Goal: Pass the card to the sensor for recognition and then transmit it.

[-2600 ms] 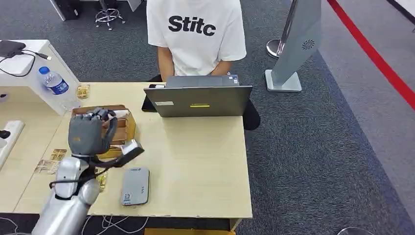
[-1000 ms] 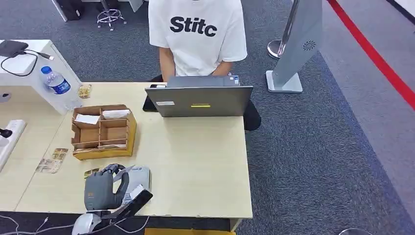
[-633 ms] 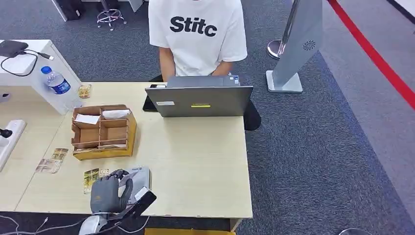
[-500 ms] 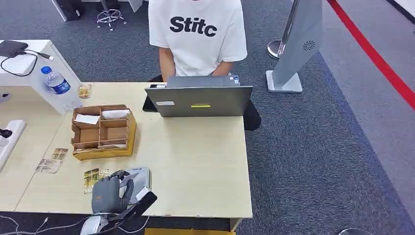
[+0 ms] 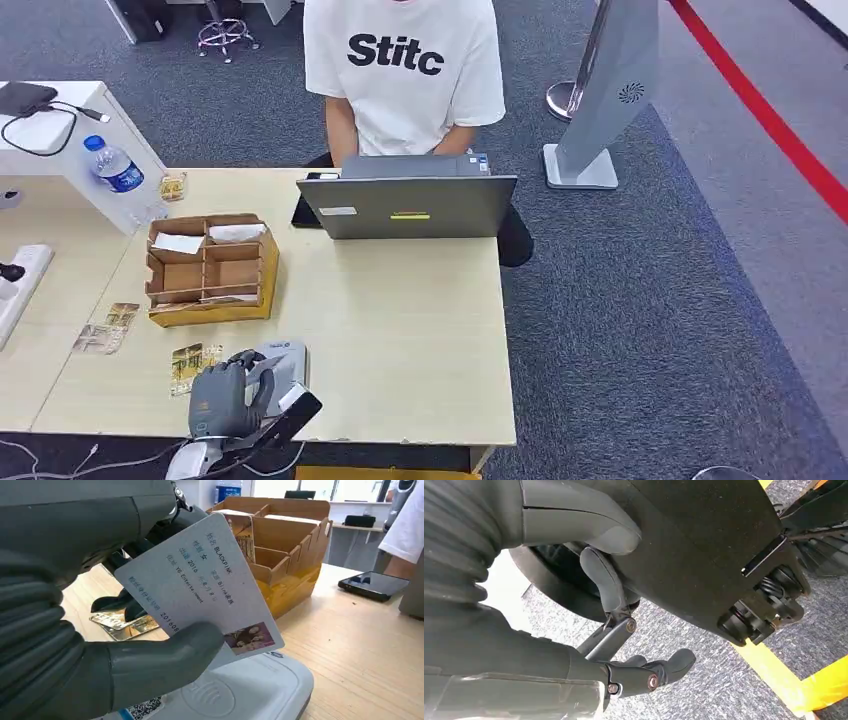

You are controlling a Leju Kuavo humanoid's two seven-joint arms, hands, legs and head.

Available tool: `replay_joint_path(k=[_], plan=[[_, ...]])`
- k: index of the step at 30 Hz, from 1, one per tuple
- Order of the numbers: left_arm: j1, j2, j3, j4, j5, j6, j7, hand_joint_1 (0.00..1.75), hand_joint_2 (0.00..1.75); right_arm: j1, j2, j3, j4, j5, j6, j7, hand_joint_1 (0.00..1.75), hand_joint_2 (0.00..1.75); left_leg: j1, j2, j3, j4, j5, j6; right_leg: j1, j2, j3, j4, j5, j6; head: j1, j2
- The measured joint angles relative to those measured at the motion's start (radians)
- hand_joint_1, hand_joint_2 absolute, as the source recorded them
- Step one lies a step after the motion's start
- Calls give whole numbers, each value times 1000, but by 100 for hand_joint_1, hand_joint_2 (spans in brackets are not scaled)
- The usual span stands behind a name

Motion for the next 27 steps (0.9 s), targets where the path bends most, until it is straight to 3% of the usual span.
replay_joint_path(k=[27], plan=[[-22, -8, 6, 37, 1, 0, 2, 175, 175, 0, 0, 0, 0, 0, 0, 0, 0, 175, 0, 0, 1, 0, 0, 0, 0, -1, 1, 0, 0, 0, 0, 0]])
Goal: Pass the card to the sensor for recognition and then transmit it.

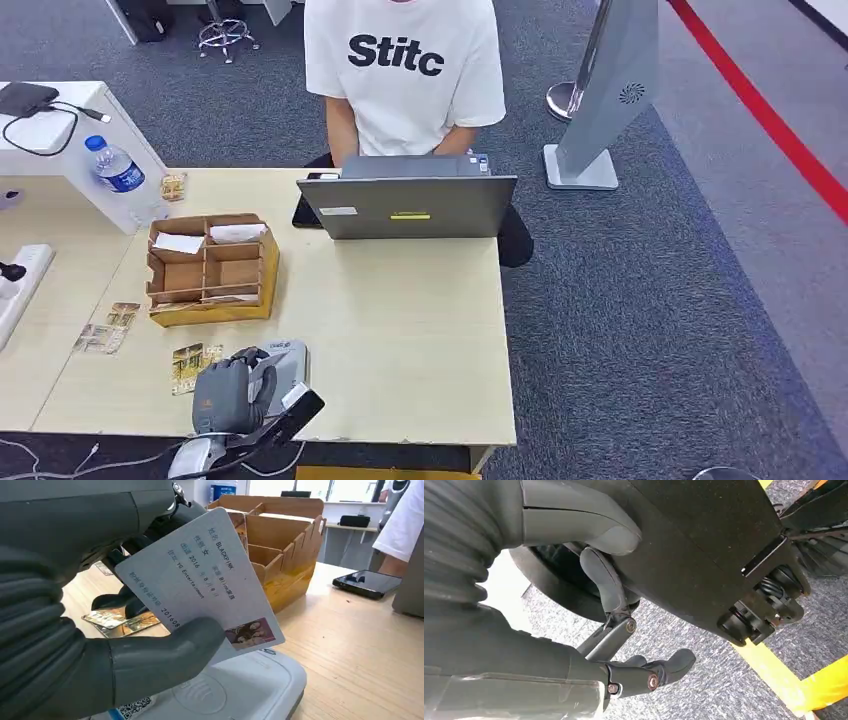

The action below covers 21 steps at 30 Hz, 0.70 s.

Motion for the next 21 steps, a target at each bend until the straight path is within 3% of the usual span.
replay_joint_path(k=[12, 14, 17, 21], plan=[[-8, 1, 15, 10, -10, 37, -36, 175, 175, 0, 0, 0, 0, 0, 4, 4, 0, 175, 0, 0, 1, 0, 0, 0, 0, 0, -2, 0, 0, 0, 0, 0], [-66, 47, 15, -19, -102, 15, 30, 175, 175, 0, 0, 0, 0, 0, 18, -12, 0, 175, 2, -2, -2, 1, 4, 0, 2, -1, -5, 0, 1, 0, 0, 0], [-298, 174, 51, -21, -82, -96, -1, 175, 175, -3, -5, 0, 0, 0, 38, -24, 0, 175, 5, -10, -9, 0, 9, -5, 4, -10, -6, 1, 6, -6, 7, 0], [-407, 226, 87, -21, -92, -92, -19, 175, 175, -3, -6, 0, 0, 0, 43, -26, 0, 175, 5, -7, -4, -1, 10, -7, 4, -6, -4, 2, 7, -7, 0, 0]])
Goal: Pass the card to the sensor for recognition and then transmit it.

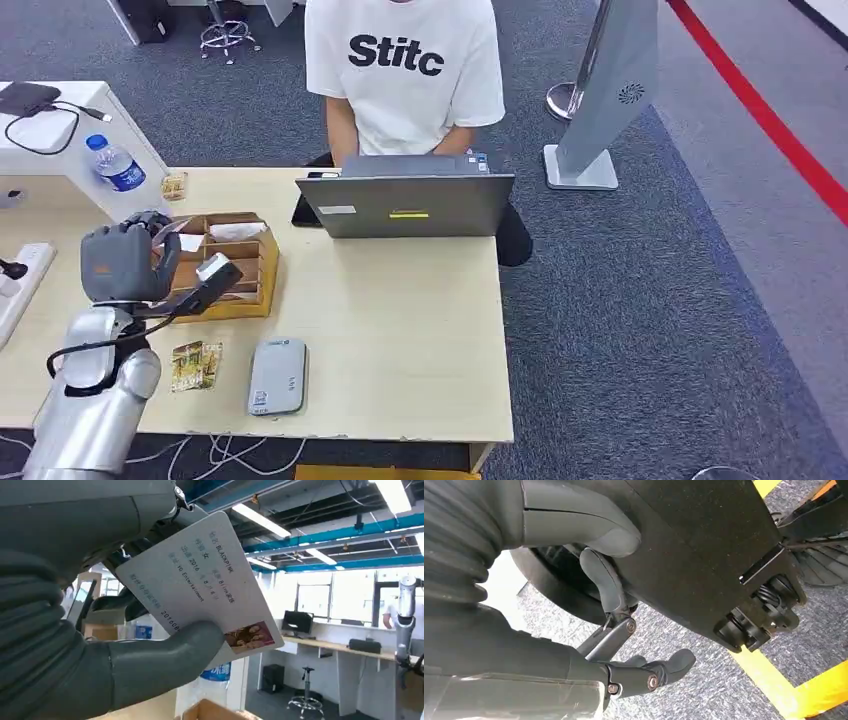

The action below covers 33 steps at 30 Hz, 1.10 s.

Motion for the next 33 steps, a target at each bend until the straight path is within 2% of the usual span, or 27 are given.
replay_joint_path(k=[7, 21, 25, 31, 33], plan=[[-10, 21, 5, 0, -11, 11, 8, 175, 175, 0, 0, 0, 0, 0, 2, -2, 0, 175, 0, 0, -1, 0, 0, 0, 0, 1, -2, 0, 0, 0, 0, 0], [-20, 33, 5, 0, -10, 8, 9, 175, 175, 0, 0, 0, 0, 0, 2, -2, 0, 175, 0, 0, -1, 0, 0, 0, 0, 1, -2, 0, 0, 0, 0, 0], [-70, 39, 5, 18, -8, -7, 17, 175, 175, 0, -2, 0, 0, 0, 2, -3, 0, 175, 0, 0, -2, 0, 0, 0, 0, 1, -2, 0, 0, 0, 0, 0], [-127, 41, 5, 81, 3, 12, 12, 175, 175, 0, -3, 0, 0, 0, 2, -5, 0, 175, 0, 1, -1, 1, 0, 0, 0, 1, -3, 0, 0, 0, 0, 0], [-173, 33, 4, 136, 3, -41, 25, 175, 175, -1, -3, 3, 0, 0, 8, -11, 0, 175, 0, 0, -2, 1, 0, 0, 0, 0, -4, 0, 0, 0, 0, 0]])
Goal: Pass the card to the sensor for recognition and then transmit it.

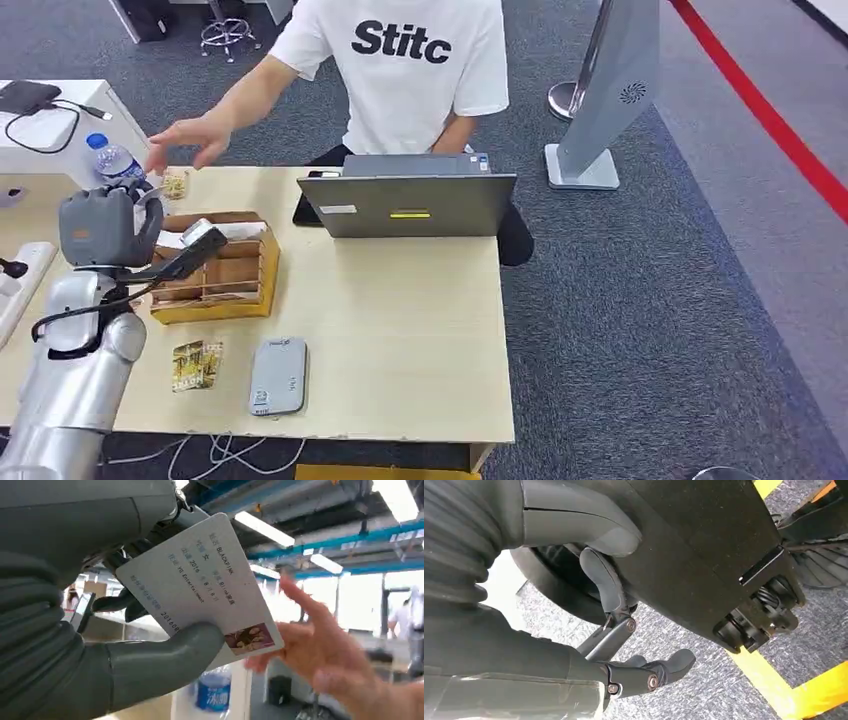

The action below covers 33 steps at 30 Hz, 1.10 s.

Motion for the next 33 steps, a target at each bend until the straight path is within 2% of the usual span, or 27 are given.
replay_joint_path(k=[2, 6, 10, 19, 20, 21, 22, 33], plan=[[-74, -16, -1, 126, -10, 2, 7, 175, 175, -3, -1, 4, 0, 0, 13, -1, 0, 175, 0, 0, -1, 0, 1, 0, 0, -1, 1, 0, 1, 0, 0, 0], [-157, -38, -14, 263, -7, 28, 5, 175, 175, -3, -1, 5, 0, 0, 12, 1, 0, 175, 0, 3, -1, 0, 1, 0, 0, 3, 1, 0, 2, 0, 0, 0], [-177, -46, -26, 307, 11, 29, 3, 175, 175, -3, -2, 5, 0, 0, 11, 3, 0, 175, 0, 3, -1, 0, 1, 0, 0, 3, 0, 0, 2, 0, -1, 0], [-180, -56, -28, 335, 16, 29, 3, 175, 175, -3, -2, 5, 0, 0, 11, 4, 0, 175, 0, 3, -1, 0, 1, 0, 0, 4, 0, 0, 2, 0, 0, 0], [-181, -56, -28, 337, 16, 29, 3, 159, 175, -3, -2, 5, 0, 0, 12, 4, 0, 175, 0, 3, -1, 0, 1, 0, 0, 4, 0, 0, 2, 0, -1, 0], [-181, -56, -28, 338, 16, 29, 3, 10, 175, -3, -2, 5, 0, 0, 12, 4, 0, 175, 0, 3, -1, 0, 1, 0, 0, 4, 0, 0, 2, 0, 0, 0], [-181, -57, -28, 340, 16, 29, 3, 0, 175, -3, -2, 5, 0, 0, 12, 4, 0, 175, 0, 3, -1, 0, 1, 0, 0, 4, 0, 0, 2, 0, -1, 0], [-185, -59, -33, 352, 21, 53, 3, 0, 175, -3, -2, 5, 0, 0, 12, 3, 0, 175, 0, 5, -1, 0, 1, 0, 0, 5, 0, 0, 2, 0, -1, 0]])
